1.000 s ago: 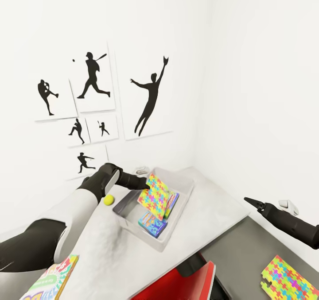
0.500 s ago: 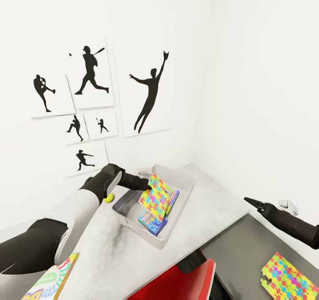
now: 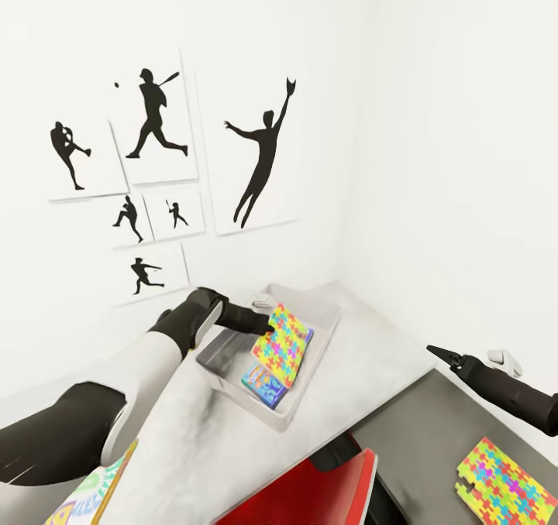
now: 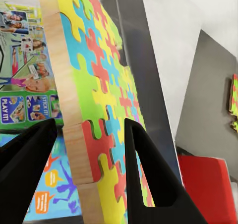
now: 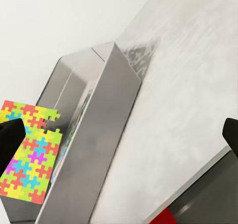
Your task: Put all the toys in the child's room - the three board games (two on the bed and one on the table), the two jigsaw puzzles on the table, and the tennis ball on the table - inside the toy box on the table in the child's room.
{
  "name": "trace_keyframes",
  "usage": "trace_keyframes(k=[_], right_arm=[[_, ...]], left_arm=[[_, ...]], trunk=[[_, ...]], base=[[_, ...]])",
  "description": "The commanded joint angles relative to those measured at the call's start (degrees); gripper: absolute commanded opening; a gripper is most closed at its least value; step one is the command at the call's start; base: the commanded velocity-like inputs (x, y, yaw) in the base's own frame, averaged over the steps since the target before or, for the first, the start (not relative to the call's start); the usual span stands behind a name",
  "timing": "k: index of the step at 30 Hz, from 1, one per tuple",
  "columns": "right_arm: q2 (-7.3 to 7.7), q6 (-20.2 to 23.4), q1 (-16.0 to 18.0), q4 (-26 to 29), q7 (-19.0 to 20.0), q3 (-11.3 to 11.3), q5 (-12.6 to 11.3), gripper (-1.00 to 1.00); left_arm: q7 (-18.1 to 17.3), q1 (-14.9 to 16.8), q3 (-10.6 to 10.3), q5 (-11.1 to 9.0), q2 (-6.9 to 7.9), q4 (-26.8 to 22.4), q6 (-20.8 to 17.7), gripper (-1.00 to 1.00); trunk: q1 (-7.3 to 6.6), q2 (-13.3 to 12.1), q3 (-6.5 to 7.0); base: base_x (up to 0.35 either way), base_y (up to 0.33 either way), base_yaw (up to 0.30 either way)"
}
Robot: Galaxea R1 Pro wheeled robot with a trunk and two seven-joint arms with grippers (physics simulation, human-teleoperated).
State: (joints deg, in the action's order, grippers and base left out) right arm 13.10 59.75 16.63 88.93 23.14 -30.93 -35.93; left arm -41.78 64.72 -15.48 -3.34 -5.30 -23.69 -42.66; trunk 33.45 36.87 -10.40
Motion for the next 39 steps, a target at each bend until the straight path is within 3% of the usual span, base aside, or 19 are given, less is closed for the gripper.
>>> trace_keyframes(k=[1, 7, 15, 39], right_arm=[[0.0, 0.25, 0.04, 0.01, 0.59, -0.09, 0.51, 1.0], [0.0, 0.25, -0.01, 0.01, 0.6, -0.09, 0.51, 1.0], [0.0, 0.25, -0.02, 0.01, 0.6, -0.09, 0.51, 1.0], [-0.38, 0.25, -0.27, 0.06, 0.45, -0.16, 0.7, 1.0]], left_arm=[[-0.38, 0.06, -0.89, -0.31, -0.13, -0.04, -0.23, -1.0], [-2.55, 0.06, -2.19, -0.28, -0.35, -0.1, 0.58, -1.0], [-2.86, 0.06, -2.68, -0.2, -0.17, -0.12, 1.95, -1.0], [-2.87, 0.06, -2.8, -0.01, 0.46, -0.71, 2.32, -1.0]], trunk=[[0.02, 0.09, -0.19], [0.02, 0.09, -0.75], [0.02, 0.09, -1.5], [0.02, 0.09, -3.35]], base=[[0.0, 0.0, 0.0], [0.0, 0.0, 0.0], [0.0, 0.0, 0.0], [0.0, 0.0, 0.0]])
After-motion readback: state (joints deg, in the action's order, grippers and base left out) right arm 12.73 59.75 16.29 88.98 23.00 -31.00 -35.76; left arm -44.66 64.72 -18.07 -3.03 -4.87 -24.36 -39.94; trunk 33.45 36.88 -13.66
